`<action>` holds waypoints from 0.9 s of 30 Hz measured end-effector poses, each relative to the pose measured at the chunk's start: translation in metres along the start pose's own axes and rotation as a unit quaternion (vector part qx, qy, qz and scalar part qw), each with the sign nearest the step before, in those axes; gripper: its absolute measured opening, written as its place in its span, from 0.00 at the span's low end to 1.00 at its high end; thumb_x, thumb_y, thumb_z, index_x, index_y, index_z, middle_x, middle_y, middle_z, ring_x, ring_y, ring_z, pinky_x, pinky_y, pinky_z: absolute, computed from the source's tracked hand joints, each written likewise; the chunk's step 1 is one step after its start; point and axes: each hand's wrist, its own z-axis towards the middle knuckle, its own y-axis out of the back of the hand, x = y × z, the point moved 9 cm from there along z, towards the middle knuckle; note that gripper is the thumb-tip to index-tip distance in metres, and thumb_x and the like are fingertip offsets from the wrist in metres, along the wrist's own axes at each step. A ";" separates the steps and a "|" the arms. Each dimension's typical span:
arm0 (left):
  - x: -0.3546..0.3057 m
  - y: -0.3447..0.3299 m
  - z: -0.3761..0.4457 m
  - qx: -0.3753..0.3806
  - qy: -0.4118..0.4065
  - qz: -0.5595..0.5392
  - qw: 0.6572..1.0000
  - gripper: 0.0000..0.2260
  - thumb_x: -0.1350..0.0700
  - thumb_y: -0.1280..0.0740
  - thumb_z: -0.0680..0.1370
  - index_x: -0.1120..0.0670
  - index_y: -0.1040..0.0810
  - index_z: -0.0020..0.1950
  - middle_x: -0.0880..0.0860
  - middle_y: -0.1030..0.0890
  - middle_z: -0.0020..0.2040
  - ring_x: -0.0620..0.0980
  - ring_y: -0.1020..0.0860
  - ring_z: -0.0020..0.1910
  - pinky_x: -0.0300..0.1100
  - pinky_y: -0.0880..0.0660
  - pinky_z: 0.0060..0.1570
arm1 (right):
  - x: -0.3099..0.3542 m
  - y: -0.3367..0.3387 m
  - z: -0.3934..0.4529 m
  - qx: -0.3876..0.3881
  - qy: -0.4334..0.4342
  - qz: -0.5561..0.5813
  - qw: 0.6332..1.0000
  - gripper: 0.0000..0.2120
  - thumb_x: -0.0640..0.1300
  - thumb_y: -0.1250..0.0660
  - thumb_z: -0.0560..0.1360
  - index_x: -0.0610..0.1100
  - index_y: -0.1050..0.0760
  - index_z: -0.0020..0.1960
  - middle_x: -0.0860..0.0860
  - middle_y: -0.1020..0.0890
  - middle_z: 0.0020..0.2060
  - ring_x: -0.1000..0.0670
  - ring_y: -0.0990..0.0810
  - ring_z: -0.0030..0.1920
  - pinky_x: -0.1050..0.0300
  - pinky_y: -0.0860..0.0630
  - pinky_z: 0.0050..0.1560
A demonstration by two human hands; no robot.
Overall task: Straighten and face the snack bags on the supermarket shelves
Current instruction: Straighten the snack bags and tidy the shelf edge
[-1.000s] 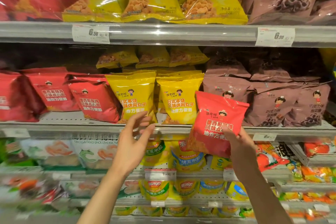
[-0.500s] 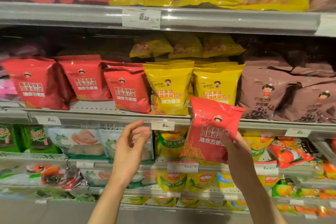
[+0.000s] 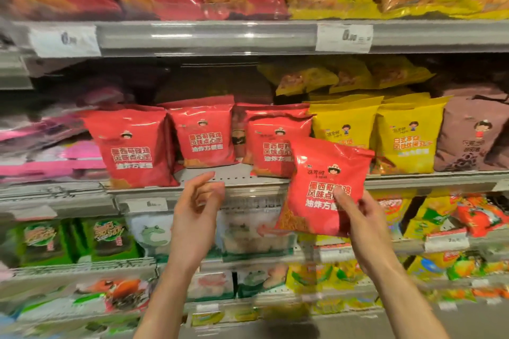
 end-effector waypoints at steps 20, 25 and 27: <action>-0.025 0.111 0.093 -0.086 -0.138 0.357 0.920 0.33 0.51 0.32 0.81 0.47 0.43 0.83 0.55 0.61 0.84 0.57 0.59 0.83 0.65 0.50 0.79 | 0.027 -0.232 0.028 0.116 0.092 -0.095 0.984 0.07 0.59 0.34 0.81 0.65 0.26 0.58 0.67 0.17 0.52 0.64 0.17 0.52 0.63 0.20 0.50; -0.018 0.111 0.098 -0.063 -0.118 0.373 0.918 0.35 0.48 0.33 0.82 0.44 0.48 0.84 0.52 0.64 0.84 0.55 0.62 0.83 0.65 0.49 0.79 | 0.023 -0.238 0.039 0.090 0.082 -0.095 0.988 0.14 0.58 0.34 0.81 0.57 0.26 0.64 0.58 0.16 0.55 0.60 0.16 0.54 0.52 0.18 0.57; -0.017 0.111 0.098 -0.059 -0.116 0.373 0.919 0.35 0.47 0.33 0.82 0.44 0.49 0.84 0.52 0.64 0.84 0.55 0.62 0.83 0.66 0.48 0.78 | 0.013 -0.244 0.038 0.102 0.073 -0.127 0.984 0.16 0.57 0.36 0.82 0.54 0.28 0.68 0.58 0.17 0.57 0.59 0.17 0.56 0.52 0.19 0.61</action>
